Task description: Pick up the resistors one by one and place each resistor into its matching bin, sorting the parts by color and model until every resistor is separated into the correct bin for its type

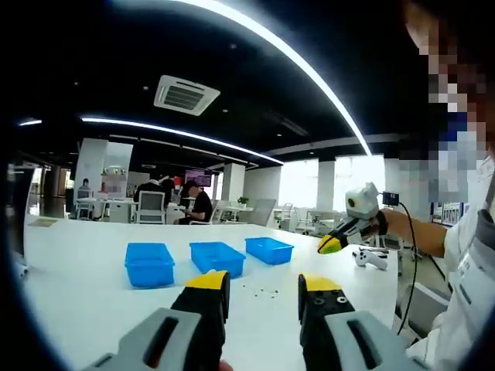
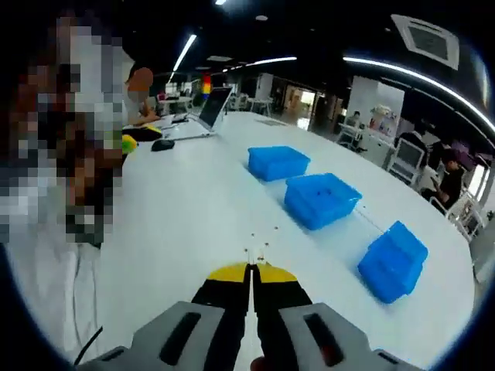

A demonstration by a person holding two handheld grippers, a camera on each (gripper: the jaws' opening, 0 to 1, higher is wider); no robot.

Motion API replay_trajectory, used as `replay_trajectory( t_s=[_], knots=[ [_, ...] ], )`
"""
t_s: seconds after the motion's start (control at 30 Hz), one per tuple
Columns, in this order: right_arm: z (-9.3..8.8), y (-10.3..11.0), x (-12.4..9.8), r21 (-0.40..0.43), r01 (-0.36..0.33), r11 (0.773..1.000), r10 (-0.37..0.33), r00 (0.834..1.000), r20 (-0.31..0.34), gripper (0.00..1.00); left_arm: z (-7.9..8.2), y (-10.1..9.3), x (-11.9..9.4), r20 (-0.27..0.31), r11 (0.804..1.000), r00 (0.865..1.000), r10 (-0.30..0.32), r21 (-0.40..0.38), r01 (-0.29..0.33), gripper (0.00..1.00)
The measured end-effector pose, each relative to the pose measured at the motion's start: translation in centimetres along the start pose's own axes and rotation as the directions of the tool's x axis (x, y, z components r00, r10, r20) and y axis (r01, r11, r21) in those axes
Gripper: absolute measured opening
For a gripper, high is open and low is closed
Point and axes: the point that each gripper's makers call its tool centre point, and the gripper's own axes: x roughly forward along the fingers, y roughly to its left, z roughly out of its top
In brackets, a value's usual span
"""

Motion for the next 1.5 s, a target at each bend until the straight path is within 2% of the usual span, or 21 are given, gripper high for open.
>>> replay_trajectory(
  t_s=[0.13,0.33,0.4,0.43,0.47,0.53,0.67,0.8,0.9,1.0,1.1,1.3,1.4,1.5],
  knots=[
    [0.4,-0.1,-2.3,0.054,0.077,0.996,-0.082,0.990,0.112,0.05,-0.1,0.1,0.0,-0.002,1.000,1.000,0.001,-0.001,-0.001,0.37],
    [-0.3,0.3,-5.9,0.116,0.179,0.977,-0.202,0.950,0.236,0.05,-0.2,0.3,0.0,-0.007,1.000,1.000,0.000,-0.004,0.000,0.37],
    [-0.6,0.9,-6.7,0.132,0.182,0.974,-0.211,0.943,0.257,0.05,-0.4,0.3,0.0,-0.009,1.000,1.000,0.001,-0.006,-0.001,0.37],
    [-0.5,1.0,-7.1,0.134,0.199,0.971,-0.229,0.934,0.274,0.05,-0.4,0.3,0.0,-0.010,1.000,1.000,0.000,-0.006,0.000,0.37],
    [-0.4,1.1,-7.4,0.159,0.208,0.965,-0.247,0.923,0.294,0.05,-0.4,0.3,0.1,-0.011,1.000,1.000,-0.001,-0.006,0.001,0.37],
    [-0.4,1.3,-7.6,0.202,0.196,0.960,-0.254,0.914,0.317,0.05,-0.4,0.2,0.1,-0.010,1.000,1.000,-0.002,-0.005,0.002,0.37],
    [-0.6,0.7,-7.7,0.209,0.220,0.953,-0.279,0.907,0.316,0.05,-0.3,0.1,0.0,-0.008,1.000,1.000,-0.003,-0.004,0.003,0.37],
    [0.0,0.0,-7.5,0.217,0.228,0.949,-0.291,0.900,0.324,0.05,0.0,0.3,-0.2,-0.003,1.000,1.000,0.003,-0.002,-0.003,0.37],
    [0.6,-0.8,-7.1,0.217,0.231,0.948,-0.293,0.901,0.321,0.05,0.0,0.2,-0.2,-0.002,1.000,1.000,0.002,-0.002,-0.002,0.37],
    [0.8,-2.3,-6.2,0.296,0.214,0.931,-0.303,0.905,0.298,0.05,0.0,0.2,-0.1,-0.003,1.000,1.000,-0.001,0.000,0.001,0.37],
    [1.3,-3.2,-5.1,0.276,0.225,0.935,-0.303,0.908,0.288,0.05,0.1,0.3,-0.2,-0.001,1.000,1.000,0.002,-0.001,-0.002,0.37],
    [2.2,-7.2,-2.6,0.282,0.260,0.924,-0.333,0.907,0.256,0.05,0.2,0.3,-0.3,0.003,1.000,1.000,0.004,0.001,-0.004,0.37],
    [1.9,-10.5,-1.8,0.310,0.305,0.900,-0.378,0.901,0.212,0.05,0.2,0.3,-0.2,0.003,1.000,1.000,0.006,0.001,-0.006,0.37],
    [2.0,-13.0,-1.0,0.326,0.326,0.887,-0.402,0.893,0.201,0.05,0.2,0.2,-0.3,0.006,1.000,1.000,0.004,0.002,-0.004,0.37]
  ],
)
